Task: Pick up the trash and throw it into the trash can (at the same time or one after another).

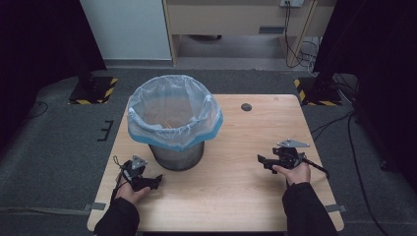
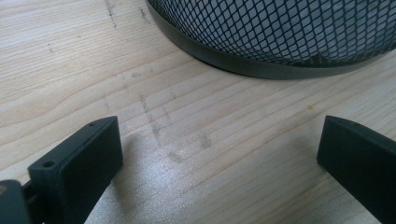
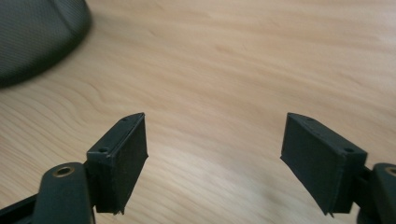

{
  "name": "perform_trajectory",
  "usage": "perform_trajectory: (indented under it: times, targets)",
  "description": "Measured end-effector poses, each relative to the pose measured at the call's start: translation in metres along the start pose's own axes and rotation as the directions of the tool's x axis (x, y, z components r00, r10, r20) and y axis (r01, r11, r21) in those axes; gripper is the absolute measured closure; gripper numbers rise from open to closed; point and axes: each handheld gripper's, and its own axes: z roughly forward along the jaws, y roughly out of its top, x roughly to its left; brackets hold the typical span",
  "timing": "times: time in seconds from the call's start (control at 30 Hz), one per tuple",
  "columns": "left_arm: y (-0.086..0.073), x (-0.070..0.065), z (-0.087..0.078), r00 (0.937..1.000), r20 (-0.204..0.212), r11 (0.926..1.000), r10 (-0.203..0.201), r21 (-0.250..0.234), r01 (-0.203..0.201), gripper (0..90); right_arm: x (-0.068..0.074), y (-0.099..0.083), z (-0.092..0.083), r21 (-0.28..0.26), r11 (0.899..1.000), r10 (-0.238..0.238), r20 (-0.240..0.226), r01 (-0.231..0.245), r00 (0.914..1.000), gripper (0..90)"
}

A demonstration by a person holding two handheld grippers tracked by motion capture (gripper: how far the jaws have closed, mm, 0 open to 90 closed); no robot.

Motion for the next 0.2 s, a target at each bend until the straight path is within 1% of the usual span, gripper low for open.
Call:
perform_trajectory:
  times: [0.07,0.1,0.2]
  targets:
    - [0.0000,0.0000,0.0000,1.0000,0.000,1.0000,0.000,0.000,0.000,0.0,-0.0054,-0.0056,0.0012,0.036,0.999,-0.019,0.019,0.018,0.9996,20.6]
    - [0.0000,0.0000,0.0000,1.0000,0.000,1.0000,0.000,0.000,0.000,0.0,-0.0072,-0.0079,0.0014,0.054,0.998,-0.021,0.025,0.019,0.9995,20.3]
    - [0.0000,0.0000,0.0000,1.0000,0.000,1.0000,0.000,0.000,0.000,0.0,-0.0121,-0.0128,0.0027,0.084,0.996,-0.026,0.041,0.022,0.9988,19.2]
